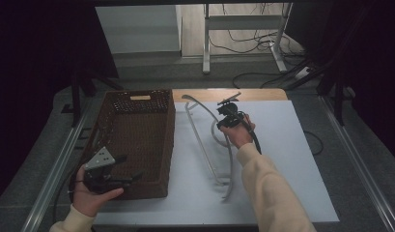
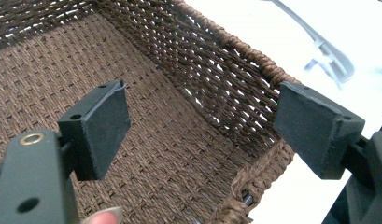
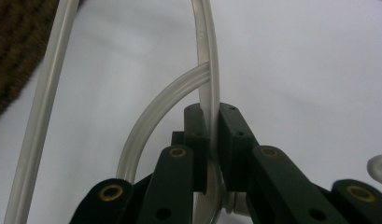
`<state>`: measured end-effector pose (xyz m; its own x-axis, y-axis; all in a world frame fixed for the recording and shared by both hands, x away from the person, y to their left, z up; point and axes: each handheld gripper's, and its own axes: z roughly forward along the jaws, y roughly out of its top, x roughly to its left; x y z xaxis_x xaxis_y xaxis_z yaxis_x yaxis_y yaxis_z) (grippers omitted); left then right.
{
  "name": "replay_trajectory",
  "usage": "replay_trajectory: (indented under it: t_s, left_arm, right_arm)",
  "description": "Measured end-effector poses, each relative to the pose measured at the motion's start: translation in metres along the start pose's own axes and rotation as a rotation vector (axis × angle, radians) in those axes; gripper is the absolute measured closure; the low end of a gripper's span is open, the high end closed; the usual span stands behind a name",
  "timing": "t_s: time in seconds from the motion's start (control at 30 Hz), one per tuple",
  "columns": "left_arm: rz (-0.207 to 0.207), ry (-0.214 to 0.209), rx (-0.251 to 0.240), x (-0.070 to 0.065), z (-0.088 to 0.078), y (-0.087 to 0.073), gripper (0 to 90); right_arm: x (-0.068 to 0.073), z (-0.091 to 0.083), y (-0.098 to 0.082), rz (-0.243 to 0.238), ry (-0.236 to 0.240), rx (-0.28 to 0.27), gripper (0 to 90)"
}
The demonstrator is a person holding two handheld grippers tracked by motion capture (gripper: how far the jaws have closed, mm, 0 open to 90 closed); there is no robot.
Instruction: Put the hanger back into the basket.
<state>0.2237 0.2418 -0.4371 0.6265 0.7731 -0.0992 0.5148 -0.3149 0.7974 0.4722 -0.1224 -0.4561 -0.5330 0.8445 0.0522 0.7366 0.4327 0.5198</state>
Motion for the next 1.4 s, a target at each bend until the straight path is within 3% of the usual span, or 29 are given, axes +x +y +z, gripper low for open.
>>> replay_trajectory:
  t_s: [0.03,0.07,0.1,0.13,0.33,0.53,1.03,1.4]
  left_arm:
    - [-0.002,0.000,-0.001,0.000,0.000,0.000,18.3]
    - [-0.002,0.000,-0.001,0.000,0.000,0.000,18.3]
    - [-0.002,0.000,-0.002,0.000,0.000,0.000,18.3]
    - [-0.002,0.001,-0.002,0.000,0.000,0.000,18.3]
    - [-0.003,0.002,-0.003,0.001,-0.001,0.000,18.3]
    - [-0.010,0.003,-0.006,0.002,-0.002,0.000,18.3]
    - [-0.011,-0.004,-0.007,0.000,0.000,0.002,18.4]
    - [-0.015,-0.033,-0.032,-0.001,-0.004,0.012,18.5]
  right_arm:
    - [-0.004,-0.011,0.001,0.001,0.019,-0.021,82.3]
    - [-0.004,-0.011,0.001,0.001,0.019,-0.021,82.3]
    - [-0.008,-0.025,0.002,-0.005,0.034,-0.048,82.4]
    - [-0.008,-0.025,0.002,-0.005,0.034,-0.048,82.4]
    - [-0.016,-0.065,0.004,-0.036,0.069,-0.122,82.4]
    - [-0.016,-0.091,-0.007,-0.083,0.097,-0.151,82.3]
    - [-0.009,-0.118,-0.048,-0.198,0.149,-0.134,82.3]
    - [0.003,-0.120,-0.071,-0.278,0.193,-0.106,82.3]
